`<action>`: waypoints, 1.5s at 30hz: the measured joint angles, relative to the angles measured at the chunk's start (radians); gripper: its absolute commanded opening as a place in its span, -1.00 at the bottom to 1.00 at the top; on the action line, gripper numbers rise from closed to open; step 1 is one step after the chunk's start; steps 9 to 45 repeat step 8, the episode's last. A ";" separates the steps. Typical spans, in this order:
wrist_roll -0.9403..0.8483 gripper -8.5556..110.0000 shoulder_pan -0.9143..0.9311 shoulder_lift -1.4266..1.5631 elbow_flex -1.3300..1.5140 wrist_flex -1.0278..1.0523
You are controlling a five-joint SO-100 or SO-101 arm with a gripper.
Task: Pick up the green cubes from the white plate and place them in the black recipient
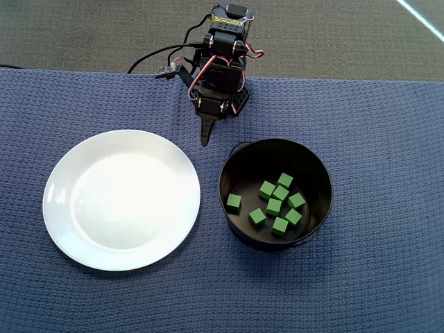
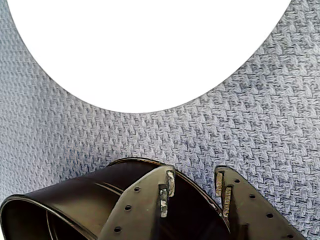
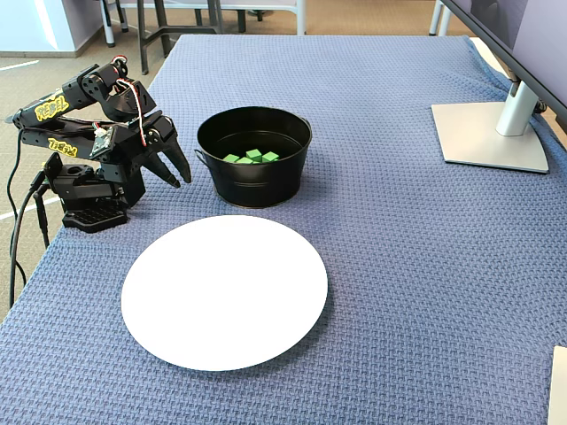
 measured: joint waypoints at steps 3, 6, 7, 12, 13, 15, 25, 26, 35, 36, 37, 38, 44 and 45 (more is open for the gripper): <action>0.000 -0.86 0.000 0.006 0.005 0.000; 0.000 -0.86 0.000 0.014 0.018 0.000; 0.000 -0.86 0.000 0.015 0.020 0.000; 0.000 -0.86 0.000 0.015 0.020 0.000; 0.000 -0.86 0.000 0.015 0.020 0.000; 0.000 -0.86 0.000 0.015 0.020 0.000; 0.000 -0.86 0.000 0.015 0.020 0.000; 0.000 -0.86 0.000 0.015 0.020 0.000; 0.000 -0.86 0.000 0.015 0.020 0.000; 0.000 -0.86 0.000 0.015 0.020 0.000; 0.000 -0.86 0.000 0.015 0.020 0.000; 0.000 -0.86 0.000 0.015 0.020 0.000; 0.000 -0.86 0.000 0.015 0.020 0.000; 0.000 -0.86 0.000 0.015 0.020 0.000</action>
